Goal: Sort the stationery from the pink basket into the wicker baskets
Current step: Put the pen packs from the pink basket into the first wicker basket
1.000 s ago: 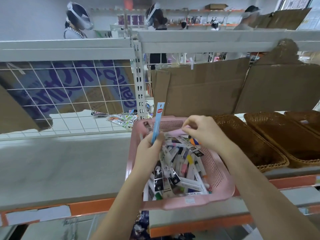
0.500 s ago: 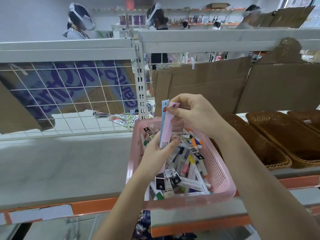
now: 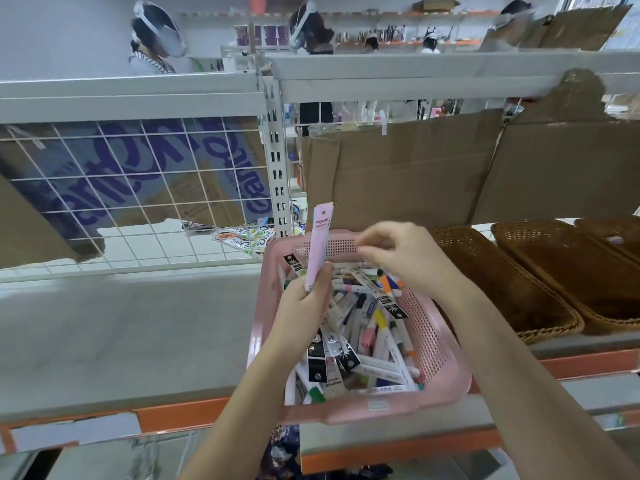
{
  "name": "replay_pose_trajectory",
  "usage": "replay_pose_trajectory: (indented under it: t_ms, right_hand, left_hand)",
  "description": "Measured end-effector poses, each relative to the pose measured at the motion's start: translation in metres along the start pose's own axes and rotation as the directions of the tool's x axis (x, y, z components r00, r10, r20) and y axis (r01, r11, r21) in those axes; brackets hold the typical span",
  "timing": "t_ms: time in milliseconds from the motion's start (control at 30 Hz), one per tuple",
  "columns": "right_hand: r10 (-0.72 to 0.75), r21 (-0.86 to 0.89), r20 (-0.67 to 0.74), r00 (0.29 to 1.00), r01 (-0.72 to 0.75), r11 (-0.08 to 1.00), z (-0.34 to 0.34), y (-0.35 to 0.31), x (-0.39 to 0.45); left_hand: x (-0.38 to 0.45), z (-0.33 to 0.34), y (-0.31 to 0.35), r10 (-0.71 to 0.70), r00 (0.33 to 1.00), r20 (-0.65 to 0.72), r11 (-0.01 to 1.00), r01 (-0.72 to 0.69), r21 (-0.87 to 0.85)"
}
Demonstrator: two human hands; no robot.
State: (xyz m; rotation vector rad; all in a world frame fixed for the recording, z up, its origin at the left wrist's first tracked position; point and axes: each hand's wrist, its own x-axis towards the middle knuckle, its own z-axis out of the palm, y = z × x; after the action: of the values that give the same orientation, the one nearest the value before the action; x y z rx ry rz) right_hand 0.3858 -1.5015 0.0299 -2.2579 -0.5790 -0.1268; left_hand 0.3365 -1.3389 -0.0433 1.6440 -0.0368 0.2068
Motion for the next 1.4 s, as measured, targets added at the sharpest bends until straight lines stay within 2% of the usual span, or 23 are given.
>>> replay_pose_trajectory:
  t_ms: [100,167,267,400,533,667,833,967,1133,1300,1400]
  right_hand:
    - [0.22,-0.329,0.113,0.969,-0.173,0.929,0.019,0.037,-0.01]
    - [0.318,-0.493,0.179,0.931,-0.195,0.848,0.034,0.05,-0.015]
    - [0.3,-0.6,0.13,0.945,-0.166,0.782,0.047,0.056,-0.018]
    - [0.266,-0.635,0.057,0.962,-0.171,0.753,0.049,0.055,-0.02]
    - [0.23,-0.607,0.03,0.973,-0.165,0.778,0.034,0.048,-0.018]
    - [0.132,-0.51,0.022,0.991,-0.102,0.854,0.007,0.028,-0.017]
    - [-0.004,-0.517,0.168,0.986,0.091,0.851,-0.026,-0.007,-0.018]
    - [-0.069,-0.515,0.277,0.958,0.209,0.831,-0.039,-0.032,-0.016]
    - [-0.19,-0.356,0.292,0.937,0.291,0.888,-0.039,-0.055,-0.007]
    - [-0.209,-0.069,0.283,0.936,0.237,0.969,-0.028,-0.06,-0.004]
    - [-0.223,-0.112,0.223,0.949,0.252,0.961,-0.019,-0.06,-0.002]
  left_hand:
    - [-0.001,-0.001,0.001,-0.007,1.0,-0.024,1.0,0.007,0.018]
    - [-0.002,0.0,0.003,-0.002,1.0,-0.03,1.0,0.003,0.019]
    - [-0.003,0.001,0.006,-0.007,0.999,-0.032,1.0,0.007,-0.005]
    - [-0.003,0.0,0.006,-0.009,0.999,-0.037,1.0,0.01,0.027]
    - [-0.002,-0.002,0.002,-0.018,0.999,-0.037,0.998,0.02,0.053]
    - [-0.001,-0.004,-0.002,0.023,0.998,-0.057,0.994,-0.017,0.109]
    - [-0.003,-0.003,-0.002,0.101,0.993,-0.066,0.983,-0.089,0.159]
    - [-0.005,-0.002,0.001,0.154,0.988,-0.004,0.975,-0.152,0.163]
    - [-0.007,0.001,0.002,0.168,0.981,0.1,0.948,-0.189,0.256]
    - [-0.009,0.001,0.007,0.182,0.98,0.086,0.976,-0.191,0.106]
    - [-0.01,0.0,0.008,0.141,0.988,0.065,0.983,-0.148,0.112]
